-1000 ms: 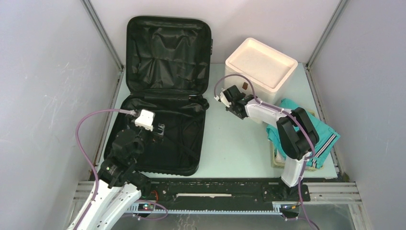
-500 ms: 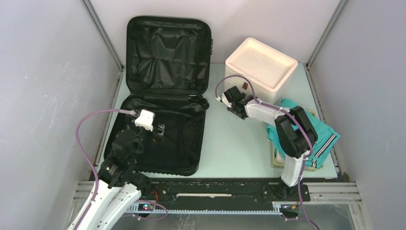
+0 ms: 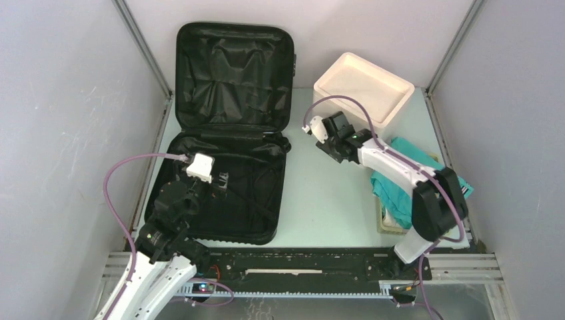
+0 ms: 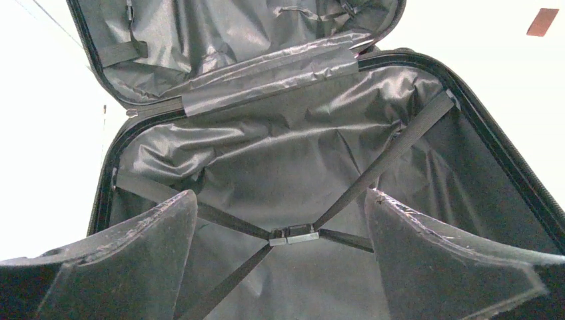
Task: Open, take out, and arrange the luggage
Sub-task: Close the drawer in the storage box, then reset both arms
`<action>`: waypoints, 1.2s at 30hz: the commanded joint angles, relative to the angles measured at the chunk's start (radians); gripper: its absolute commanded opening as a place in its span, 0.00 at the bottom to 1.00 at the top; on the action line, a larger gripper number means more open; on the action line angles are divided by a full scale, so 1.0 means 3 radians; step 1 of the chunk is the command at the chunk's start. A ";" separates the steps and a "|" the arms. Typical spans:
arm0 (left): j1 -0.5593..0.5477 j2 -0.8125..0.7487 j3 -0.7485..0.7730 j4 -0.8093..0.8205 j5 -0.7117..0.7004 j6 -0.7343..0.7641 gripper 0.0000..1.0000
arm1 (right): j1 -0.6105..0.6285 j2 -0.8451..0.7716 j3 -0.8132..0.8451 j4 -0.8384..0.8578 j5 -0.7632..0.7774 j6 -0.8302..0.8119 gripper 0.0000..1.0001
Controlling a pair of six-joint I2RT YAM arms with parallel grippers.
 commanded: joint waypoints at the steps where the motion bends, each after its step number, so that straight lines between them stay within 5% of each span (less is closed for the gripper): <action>1: 0.0031 -0.0031 -0.0035 0.0073 0.0036 0.0063 1.00 | -0.0085 -0.0463 0.0031 -0.0160 -0.0565 0.0048 0.47; 9: 0.0031 -0.0068 -0.0030 0.0120 0.0158 -0.0018 1.00 | -0.0427 -0.1340 -0.0043 -0.0293 -0.1322 0.0140 0.51; 12: 0.0036 -0.0155 -0.0035 0.0194 0.0204 -0.0106 1.00 | -0.0833 -0.1810 -0.0043 -0.0317 -0.1812 0.0171 0.69; 14: 0.0038 -0.0220 -0.0005 0.0305 0.0267 -0.0240 1.00 | -0.1172 -0.2088 -0.0040 -0.0297 -0.2186 0.0240 0.94; 15: 0.0043 -0.0235 0.0075 0.0366 0.0273 -0.0435 1.00 | -0.1317 -0.2217 -0.0037 -0.0253 -0.2269 0.0314 0.99; 24: 0.0061 0.0320 0.1303 0.0485 0.1323 -0.1781 1.00 | -0.2398 -0.2499 0.0871 -0.0828 -0.3292 0.0940 1.00; 31: 0.0061 0.0746 0.1965 0.0303 0.1815 -0.2020 1.00 | -0.2425 -0.2741 0.1463 -0.1049 -0.3312 0.1552 1.00; 36: 0.0061 0.0716 0.1932 0.0283 0.1871 -0.2089 1.00 | -0.2445 -0.2766 0.1648 -0.1110 -0.3445 0.1869 1.00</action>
